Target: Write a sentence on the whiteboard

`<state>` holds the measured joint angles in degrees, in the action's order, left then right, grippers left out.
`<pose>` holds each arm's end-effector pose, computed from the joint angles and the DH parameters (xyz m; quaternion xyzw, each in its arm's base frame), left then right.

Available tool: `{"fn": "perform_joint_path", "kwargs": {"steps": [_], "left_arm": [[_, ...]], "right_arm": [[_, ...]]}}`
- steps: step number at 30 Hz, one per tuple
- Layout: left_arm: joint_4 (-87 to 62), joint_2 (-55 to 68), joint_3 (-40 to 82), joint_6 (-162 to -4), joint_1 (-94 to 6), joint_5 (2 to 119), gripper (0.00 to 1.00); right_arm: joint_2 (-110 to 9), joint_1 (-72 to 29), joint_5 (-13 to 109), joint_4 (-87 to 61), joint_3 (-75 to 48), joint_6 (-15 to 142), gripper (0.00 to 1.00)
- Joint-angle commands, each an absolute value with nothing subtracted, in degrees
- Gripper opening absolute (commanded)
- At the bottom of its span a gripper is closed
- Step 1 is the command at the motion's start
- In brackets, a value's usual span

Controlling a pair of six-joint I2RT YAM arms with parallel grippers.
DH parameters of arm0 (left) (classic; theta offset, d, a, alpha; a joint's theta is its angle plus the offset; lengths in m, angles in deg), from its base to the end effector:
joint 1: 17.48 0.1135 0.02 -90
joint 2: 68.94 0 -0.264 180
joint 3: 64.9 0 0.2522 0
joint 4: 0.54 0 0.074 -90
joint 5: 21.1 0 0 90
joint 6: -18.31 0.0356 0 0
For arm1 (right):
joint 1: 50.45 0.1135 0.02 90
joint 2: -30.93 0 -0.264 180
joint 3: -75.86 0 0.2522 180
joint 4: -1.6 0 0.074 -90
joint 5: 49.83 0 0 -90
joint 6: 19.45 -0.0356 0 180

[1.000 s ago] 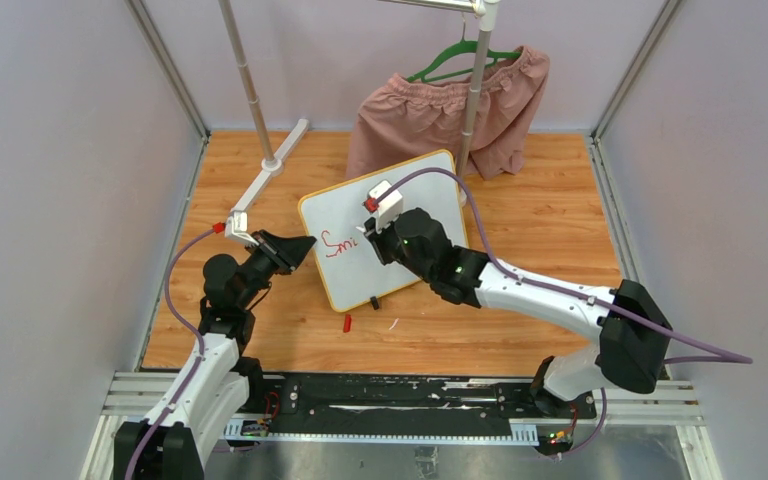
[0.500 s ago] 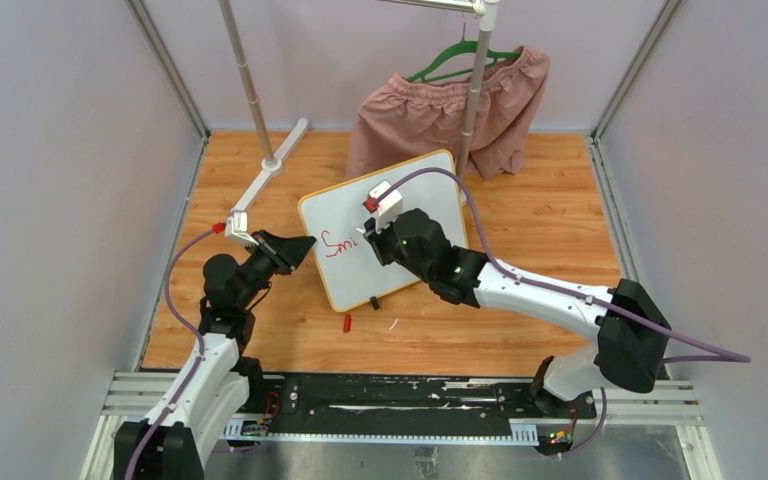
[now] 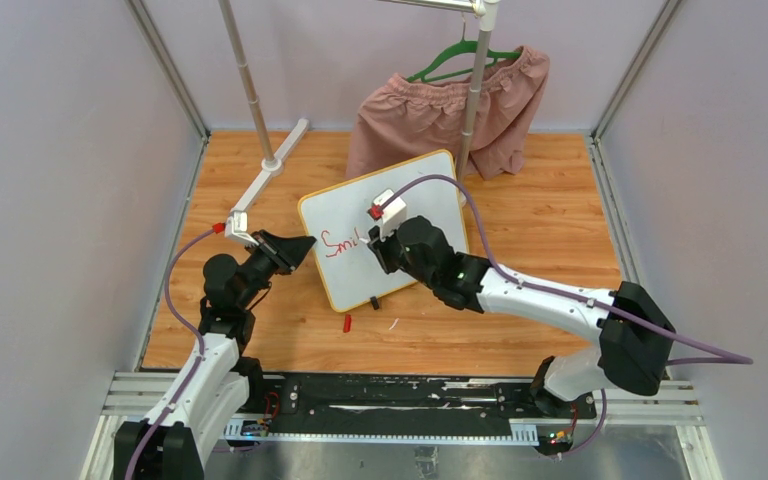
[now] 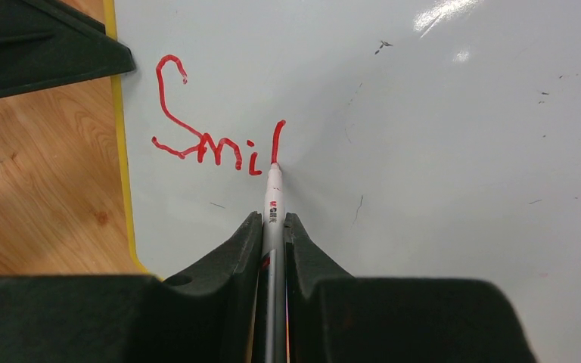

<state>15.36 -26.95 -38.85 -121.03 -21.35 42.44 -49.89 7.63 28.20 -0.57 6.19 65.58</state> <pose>0.1707 -0.0274 0.2208 -0.1169 0.6976 -0.4529 0.5427 0.1814 0.2772 0.3003 -0.2909 0.7267 0.2529 0.5687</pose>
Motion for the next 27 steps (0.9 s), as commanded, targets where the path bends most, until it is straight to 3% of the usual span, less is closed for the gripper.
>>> {"fn": "perform_joint_path", "kwargs": {"steps": [1,27], "left_arm": [[16.27,-27.27,-39.17,-121.44,-21.21,41.39,0.0],[16.24,-27.51,-39.51,-121.35,-21.18,41.49,0.0]], "right_arm": [[-48.73,6.94,27.68,-1.0,8.0,64.61,0.0],[-42.95,5.87,27.43,-2.11,6.58,65.11,0.0]]}}
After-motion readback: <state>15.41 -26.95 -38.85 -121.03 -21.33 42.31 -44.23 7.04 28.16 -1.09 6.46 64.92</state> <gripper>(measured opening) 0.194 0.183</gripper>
